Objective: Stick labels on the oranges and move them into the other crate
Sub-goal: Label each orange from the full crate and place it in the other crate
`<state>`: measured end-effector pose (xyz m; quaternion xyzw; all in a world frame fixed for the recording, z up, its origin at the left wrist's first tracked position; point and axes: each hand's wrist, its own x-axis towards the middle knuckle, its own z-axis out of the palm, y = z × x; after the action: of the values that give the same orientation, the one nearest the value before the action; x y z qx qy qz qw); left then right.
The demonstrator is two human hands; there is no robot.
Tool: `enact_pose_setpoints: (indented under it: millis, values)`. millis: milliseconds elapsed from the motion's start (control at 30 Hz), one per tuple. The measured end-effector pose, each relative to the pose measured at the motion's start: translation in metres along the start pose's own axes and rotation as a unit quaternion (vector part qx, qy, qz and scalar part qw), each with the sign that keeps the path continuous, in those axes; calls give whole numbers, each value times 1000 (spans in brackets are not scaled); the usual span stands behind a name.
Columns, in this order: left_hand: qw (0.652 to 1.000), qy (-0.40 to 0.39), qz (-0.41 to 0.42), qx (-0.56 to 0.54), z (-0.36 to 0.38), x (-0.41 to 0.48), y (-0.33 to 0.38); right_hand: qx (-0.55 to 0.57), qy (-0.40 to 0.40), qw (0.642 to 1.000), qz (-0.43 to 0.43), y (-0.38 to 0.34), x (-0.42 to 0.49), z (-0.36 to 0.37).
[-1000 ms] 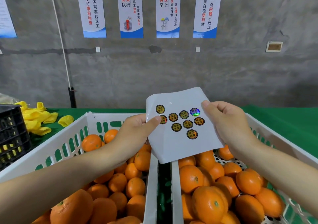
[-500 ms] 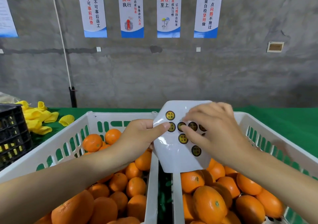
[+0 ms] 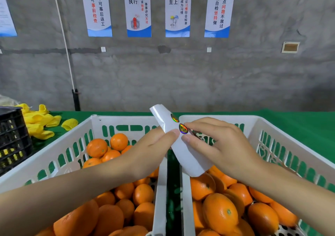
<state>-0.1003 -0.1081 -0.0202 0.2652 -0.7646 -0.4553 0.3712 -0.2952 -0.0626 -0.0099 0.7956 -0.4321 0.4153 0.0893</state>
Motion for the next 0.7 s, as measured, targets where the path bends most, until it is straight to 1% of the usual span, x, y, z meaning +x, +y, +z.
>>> enact_pose_setpoints:
  millis: [67, 133, 200, 267, 333, 400, 433, 500, 633, 700]
  values:
    - [999, -18, -9, 45, -1, -1, -3, -22, 26, 999, -28, -1, 0, 1]
    - [996, -23, 1, 92, 0, -2, -3, -34, 34, 998, -44, -1, 0, 0]
    - [984, -13, 49, 171, -1, -3, 0, -31, 15, 998, -53, -1, 1, -2]
    - [953, -10, 103, 285, -4, -4, 1, -31, -20, 998, -60, -1, 1, -3]
    - [915, -15, 124, 384, -8, -4, 0, -24, -54, 997, -58, 0, 1, -4]
    - [882, -28, 133, 451, -12, -3, -1, -7, -75, 996, -48, 2, 0, -3]
    - [874, -36, 139, 463, -14, -3, -1, 3, -79, 996, -40, 3, 0, -3]
    - [878, -45, 155, 451, -15, -2, -1, 25, -74, 997, -20, 5, 1, -2]
    - [904, -68, 149, 395, -13, -3, 3, 31, -52, 998, 5, 5, 1, -1]
    - [918, -73, 134, 367, -14, -3, 1, 40, -21, 999, 18, 5, 1, -1]
